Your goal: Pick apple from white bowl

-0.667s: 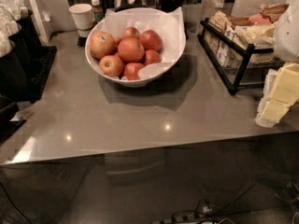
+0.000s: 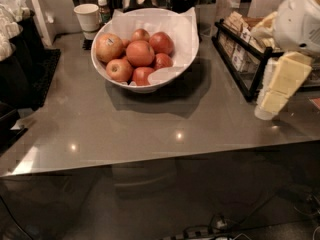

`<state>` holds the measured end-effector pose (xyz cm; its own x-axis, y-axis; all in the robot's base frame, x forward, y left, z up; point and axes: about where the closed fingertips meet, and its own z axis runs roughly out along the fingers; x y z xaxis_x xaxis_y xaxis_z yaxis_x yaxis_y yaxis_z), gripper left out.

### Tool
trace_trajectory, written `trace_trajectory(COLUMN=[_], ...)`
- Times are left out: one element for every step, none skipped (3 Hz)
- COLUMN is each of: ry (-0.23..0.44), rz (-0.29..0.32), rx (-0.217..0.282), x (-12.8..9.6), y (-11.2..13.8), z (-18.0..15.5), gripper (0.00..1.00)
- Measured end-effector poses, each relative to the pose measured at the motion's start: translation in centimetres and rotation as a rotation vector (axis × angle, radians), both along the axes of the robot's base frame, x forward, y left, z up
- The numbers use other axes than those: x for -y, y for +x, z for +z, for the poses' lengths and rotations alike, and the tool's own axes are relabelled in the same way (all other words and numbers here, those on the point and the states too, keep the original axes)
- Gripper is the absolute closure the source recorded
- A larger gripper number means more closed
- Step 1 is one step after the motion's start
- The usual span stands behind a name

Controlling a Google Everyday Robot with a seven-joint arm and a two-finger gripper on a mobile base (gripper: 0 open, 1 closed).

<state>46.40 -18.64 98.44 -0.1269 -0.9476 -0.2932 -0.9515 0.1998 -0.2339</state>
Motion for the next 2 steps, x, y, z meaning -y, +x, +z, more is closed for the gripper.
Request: trace_trajectory(ry=[0.128, 0.142], rz=[0.147, 0.144], rx=[0.007, 0.033], x=[-5.19, -5.40], y=[3.69, 4.14], z=[1.43, 2.32], gripper=[0.00, 0.00])
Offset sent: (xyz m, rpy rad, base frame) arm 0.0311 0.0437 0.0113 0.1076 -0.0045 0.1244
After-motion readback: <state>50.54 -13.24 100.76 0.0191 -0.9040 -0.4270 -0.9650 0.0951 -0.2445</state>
